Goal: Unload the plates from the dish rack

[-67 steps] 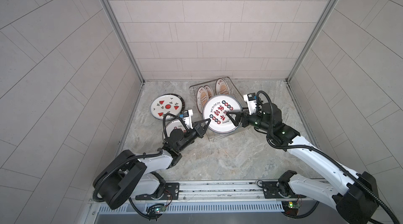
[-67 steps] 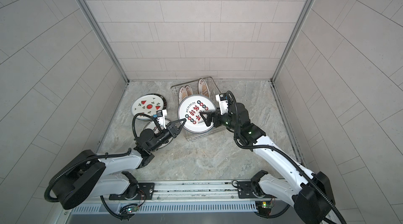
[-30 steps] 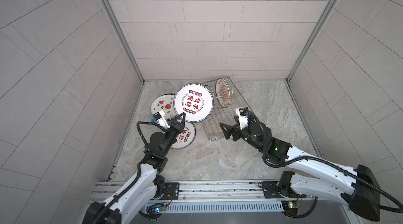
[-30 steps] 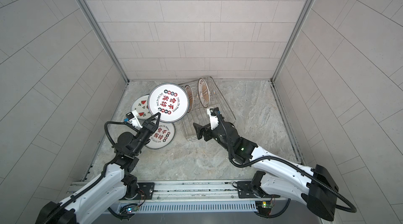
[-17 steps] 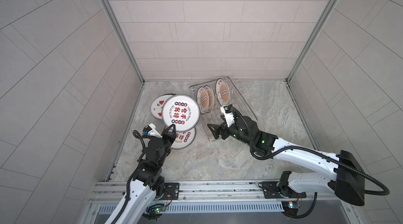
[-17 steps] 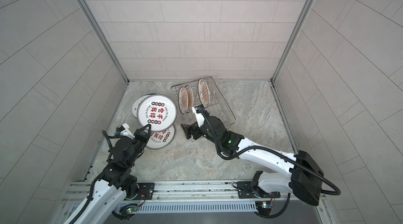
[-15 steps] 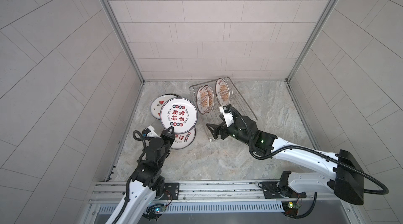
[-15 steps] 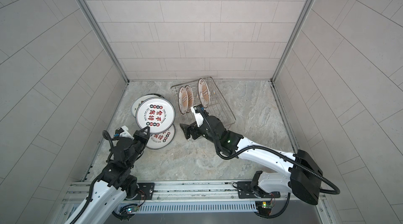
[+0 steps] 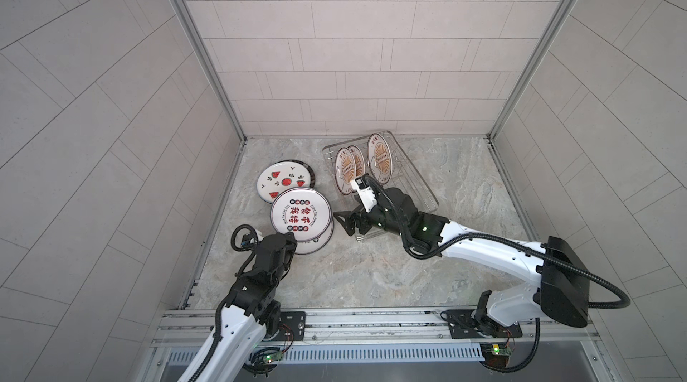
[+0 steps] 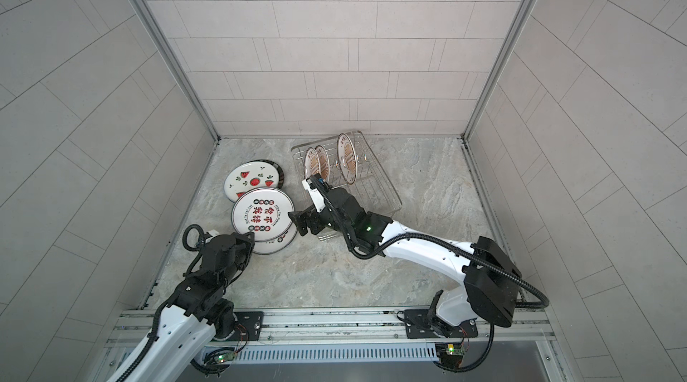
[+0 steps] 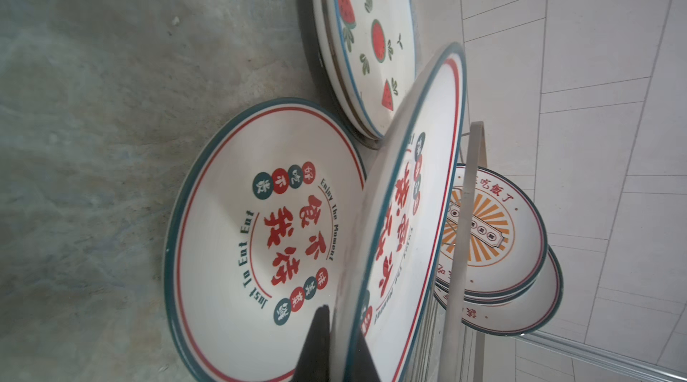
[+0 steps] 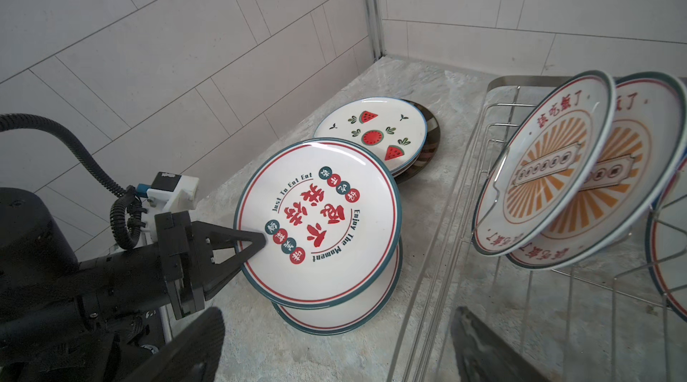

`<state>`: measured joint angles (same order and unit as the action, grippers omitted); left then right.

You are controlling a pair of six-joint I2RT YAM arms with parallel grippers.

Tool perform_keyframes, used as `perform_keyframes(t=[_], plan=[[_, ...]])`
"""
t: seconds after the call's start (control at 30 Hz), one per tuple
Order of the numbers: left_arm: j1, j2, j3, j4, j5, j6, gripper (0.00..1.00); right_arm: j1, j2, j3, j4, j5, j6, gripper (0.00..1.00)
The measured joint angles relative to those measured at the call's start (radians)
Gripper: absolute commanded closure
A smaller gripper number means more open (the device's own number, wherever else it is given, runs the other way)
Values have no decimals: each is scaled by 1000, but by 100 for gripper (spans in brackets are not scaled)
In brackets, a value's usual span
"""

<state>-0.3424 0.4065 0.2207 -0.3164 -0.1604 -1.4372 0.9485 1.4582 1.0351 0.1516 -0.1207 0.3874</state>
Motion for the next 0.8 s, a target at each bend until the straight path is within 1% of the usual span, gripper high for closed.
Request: perform_keyframes(t=[0.27,0.4,0.63,0.8], plan=[[0,17,-51,-22,20,-93,100,12,84,40,-35,-5,-10,4],[0,41,-52,-20,40,-104,100,15,98,40,-45,-5,-11,5],[0,121,-53,35,80,-115,100,20,100,40,-45,-4,-11,5],[0,153,-57,68,89,-130,94,21,100,40,-45,-2,-13,5]])
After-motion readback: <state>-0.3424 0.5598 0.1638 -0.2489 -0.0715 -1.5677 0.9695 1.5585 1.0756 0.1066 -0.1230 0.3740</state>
